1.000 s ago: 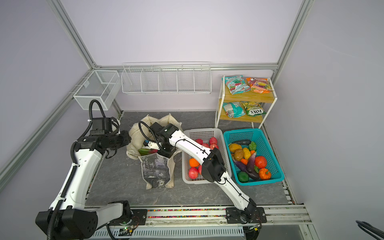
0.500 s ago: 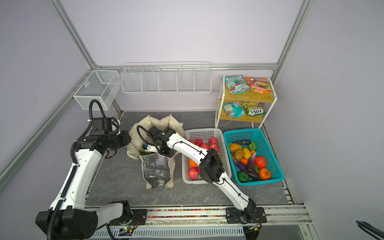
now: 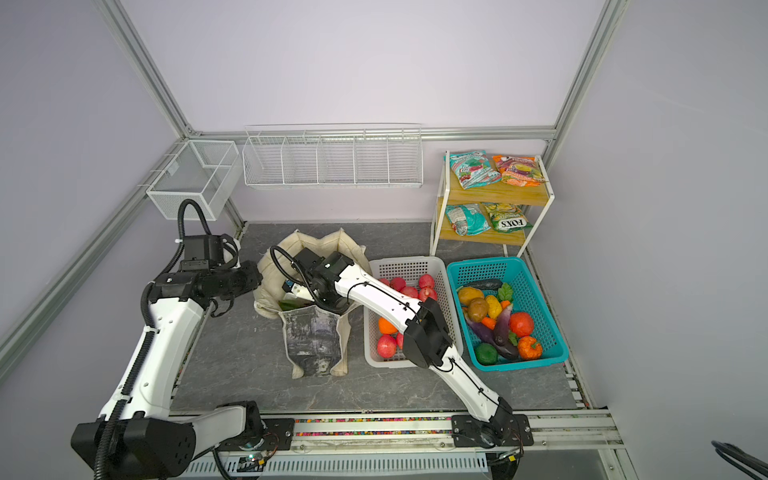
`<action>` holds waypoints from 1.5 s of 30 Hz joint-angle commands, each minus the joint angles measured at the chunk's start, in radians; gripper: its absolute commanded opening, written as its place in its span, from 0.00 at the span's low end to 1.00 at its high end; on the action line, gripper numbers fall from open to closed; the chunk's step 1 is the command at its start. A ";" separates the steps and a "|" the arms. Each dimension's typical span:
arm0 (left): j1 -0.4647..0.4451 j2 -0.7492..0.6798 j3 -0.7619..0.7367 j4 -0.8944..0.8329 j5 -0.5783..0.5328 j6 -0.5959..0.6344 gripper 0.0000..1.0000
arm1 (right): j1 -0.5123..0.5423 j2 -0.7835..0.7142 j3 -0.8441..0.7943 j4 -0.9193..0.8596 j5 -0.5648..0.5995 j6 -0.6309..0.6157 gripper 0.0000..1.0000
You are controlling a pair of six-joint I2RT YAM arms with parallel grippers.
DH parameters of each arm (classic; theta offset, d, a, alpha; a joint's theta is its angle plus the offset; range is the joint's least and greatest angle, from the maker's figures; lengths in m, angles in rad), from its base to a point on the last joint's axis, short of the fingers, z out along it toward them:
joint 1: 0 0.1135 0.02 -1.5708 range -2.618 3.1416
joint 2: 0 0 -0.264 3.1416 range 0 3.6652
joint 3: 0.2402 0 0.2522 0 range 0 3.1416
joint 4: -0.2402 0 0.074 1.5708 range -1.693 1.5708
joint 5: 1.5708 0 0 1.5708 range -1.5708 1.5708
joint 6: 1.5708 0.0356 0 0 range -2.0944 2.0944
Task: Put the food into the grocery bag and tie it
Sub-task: 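Raise the empty right gripper out of the bag toward the fruit basket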
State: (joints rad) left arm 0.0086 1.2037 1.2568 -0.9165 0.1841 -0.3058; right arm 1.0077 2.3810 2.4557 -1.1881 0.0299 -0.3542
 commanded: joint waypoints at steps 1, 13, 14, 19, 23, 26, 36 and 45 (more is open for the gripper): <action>0.008 -0.023 -0.013 0.001 -0.001 0.007 0.00 | 0.019 -0.113 0.041 -0.006 0.043 0.035 0.88; 0.008 -0.041 -0.038 -0.013 -0.014 0.014 0.00 | 0.055 -0.320 0.051 0.072 0.259 0.136 0.88; 0.008 -0.042 -0.039 -0.015 -0.015 0.015 0.00 | 0.055 -0.337 0.051 0.079 0.277 0.150 0.88; 0.008 -0.062 -0.034 -0.040 -0.015 0.018 0.00 | 0.049 -0.445 -0.005 0.095 0.428 0.285 0.88; 0.008 -0.065 -0.025 -0.058 -0.026 0.022 0.00 | 0.014 -0.547 -0.103 0.074 0.476 0.443 0.88; 0.008 -0.066 -0.018 -0.069 -0.035 0.026 0.00 | -0.045 -0.629 -0.195 0.026 0.439 0.606 0.88; 0.008 -0.049 -0.012 -0.082 -0.064 0.044 0.00 | -0.222 -1.030 -0.776 0.163 0.316 0.885 0.90; 0.008 -0.052 -0.019 -0.069 -0.041 0.047 0.00 | -0.283 -1.147 -1.067 0.206 0.233 0.979 0.93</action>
State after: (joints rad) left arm 0.0116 1.1542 1.2255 -0.9642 0.1326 -0.2749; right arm 0.7284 1.2304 1.4433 -1.0252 0.3122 0.5625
